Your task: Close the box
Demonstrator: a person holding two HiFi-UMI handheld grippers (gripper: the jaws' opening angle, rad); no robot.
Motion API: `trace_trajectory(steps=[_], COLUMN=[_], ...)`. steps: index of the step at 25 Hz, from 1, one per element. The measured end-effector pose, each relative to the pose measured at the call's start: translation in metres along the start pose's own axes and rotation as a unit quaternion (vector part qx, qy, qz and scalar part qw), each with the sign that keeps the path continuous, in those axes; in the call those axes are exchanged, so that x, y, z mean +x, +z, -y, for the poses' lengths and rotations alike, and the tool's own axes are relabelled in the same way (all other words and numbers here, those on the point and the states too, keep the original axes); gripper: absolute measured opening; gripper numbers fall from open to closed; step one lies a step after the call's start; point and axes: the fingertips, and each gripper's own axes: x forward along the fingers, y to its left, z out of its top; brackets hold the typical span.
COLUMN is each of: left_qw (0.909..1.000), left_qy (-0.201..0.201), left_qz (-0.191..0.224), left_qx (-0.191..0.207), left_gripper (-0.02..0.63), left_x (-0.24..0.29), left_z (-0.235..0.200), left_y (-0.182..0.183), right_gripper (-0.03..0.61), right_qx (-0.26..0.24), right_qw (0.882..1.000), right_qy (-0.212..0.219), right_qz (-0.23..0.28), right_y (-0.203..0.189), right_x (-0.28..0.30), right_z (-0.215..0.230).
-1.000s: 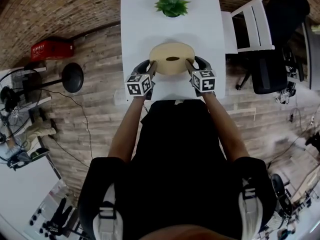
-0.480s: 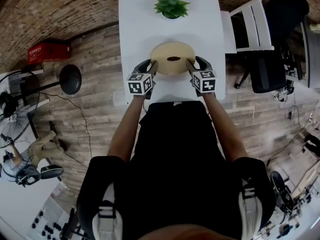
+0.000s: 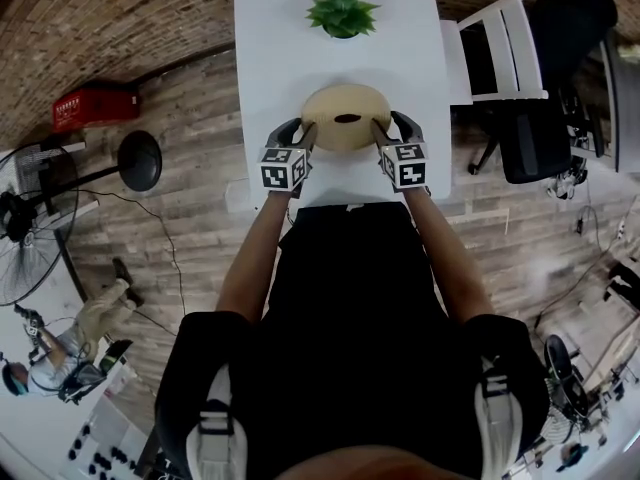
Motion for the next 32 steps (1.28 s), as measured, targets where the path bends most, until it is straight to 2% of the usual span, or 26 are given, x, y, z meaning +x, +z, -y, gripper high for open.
trace_trajectory(steps=[23, 32], left_qw=[0.9997, 0.9997], left_qy=[-0.023, -0.023], left_qz=[0.006, 0.005], left_qx=[0.005, -0.005], left_gripper=[0.167, 0.167], left_x=[-0.0008, 0.0008], left_z=[0.0067, 0.0024], left_y=[0.0022, 0.0010], right_gripper=[0.186, 0.186], right_qx=[0.027, 0.031], right_qw=[1.000, 0.999], right_qy=[-0.011, -0.010], right_qz=[0.007, 0.010], right_y=[0.0008, 0.0000], right_x=[0.0011, 0.0018], right_z=[0.0067, 0.0071])
